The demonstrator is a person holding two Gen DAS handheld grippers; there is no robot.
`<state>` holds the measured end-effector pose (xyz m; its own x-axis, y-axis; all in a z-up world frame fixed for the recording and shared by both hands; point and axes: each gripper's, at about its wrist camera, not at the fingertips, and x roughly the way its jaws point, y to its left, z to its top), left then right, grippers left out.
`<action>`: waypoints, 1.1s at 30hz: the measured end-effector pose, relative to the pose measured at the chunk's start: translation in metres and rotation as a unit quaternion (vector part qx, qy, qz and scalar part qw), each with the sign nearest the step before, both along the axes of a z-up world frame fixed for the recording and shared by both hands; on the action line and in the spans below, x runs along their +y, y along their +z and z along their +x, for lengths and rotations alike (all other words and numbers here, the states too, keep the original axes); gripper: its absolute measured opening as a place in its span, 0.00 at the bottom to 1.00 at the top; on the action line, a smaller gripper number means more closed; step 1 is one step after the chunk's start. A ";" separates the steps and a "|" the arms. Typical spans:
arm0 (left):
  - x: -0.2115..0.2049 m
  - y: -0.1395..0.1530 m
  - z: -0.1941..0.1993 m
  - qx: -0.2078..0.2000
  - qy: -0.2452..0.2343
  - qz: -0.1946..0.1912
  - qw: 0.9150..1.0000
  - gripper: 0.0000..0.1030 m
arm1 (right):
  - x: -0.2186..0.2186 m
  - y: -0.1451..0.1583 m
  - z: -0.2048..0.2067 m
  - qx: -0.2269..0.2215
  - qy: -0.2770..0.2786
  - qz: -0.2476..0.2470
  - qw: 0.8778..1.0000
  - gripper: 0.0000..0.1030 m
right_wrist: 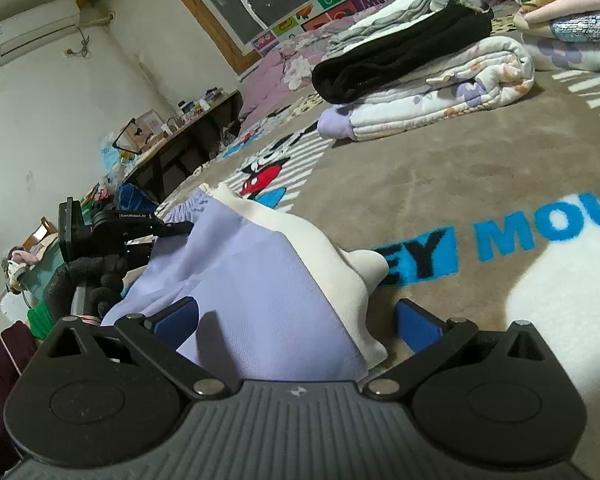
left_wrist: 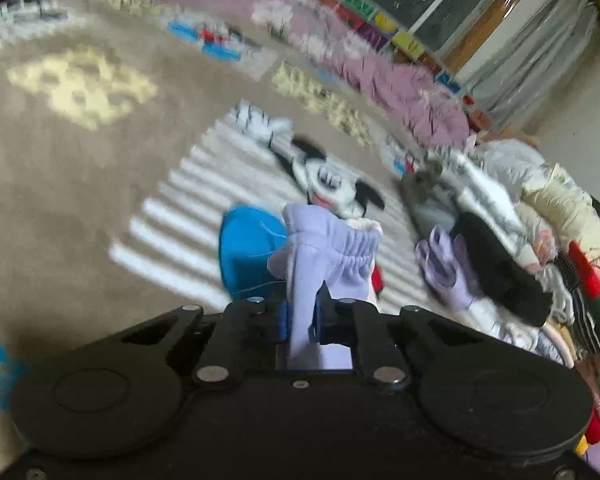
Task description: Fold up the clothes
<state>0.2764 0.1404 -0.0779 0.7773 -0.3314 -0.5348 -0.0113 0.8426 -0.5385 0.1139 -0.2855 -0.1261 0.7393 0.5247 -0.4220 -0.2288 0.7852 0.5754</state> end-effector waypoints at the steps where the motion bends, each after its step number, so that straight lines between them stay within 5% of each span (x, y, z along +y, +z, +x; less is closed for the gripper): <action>1: 0.004 0.009 -0.003 -0.008 0.007 0.001 1.000 0.08 | -0.001 0.001 -0.001 -0.003 -0.003 0.001 1.000 1.00; 6: 0.030 0.056 -0.019 -0.041 0.038 0.014 0.998 0.08 | -0.005 0.005 -0.007 -0.022 -0.021 0.003 1.000 1.00; 15: 0.086 0.134 -0.040 -0.083 0.094 0.107 0.986 0.08 | -0.001 0.010 -0.012 -0.033 -0.023 -0.008 0.999 1.00; 26: 0.191 0.210 -0.059 -0.103 0.218 0.199 0.950 0.08 | 0.004 0.011 -0.015 -0.036 -0.020 -0.021 0.999 1.00; 33: 0.234 0.268 -0.090 -0.144 0.288 0.214 0.922 0.08 | 0.007 0.009 -0.016 -0.035 -0.019 -0.031 0.999 1.00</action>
<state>0.1861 0.3743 0.1897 0.8888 0.3741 -0.2648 -0.4316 0.8775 -0.2092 0.0979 -0.2786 -0.1168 0.7872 0.4698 -0.3994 -0.2362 0.8281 0.5084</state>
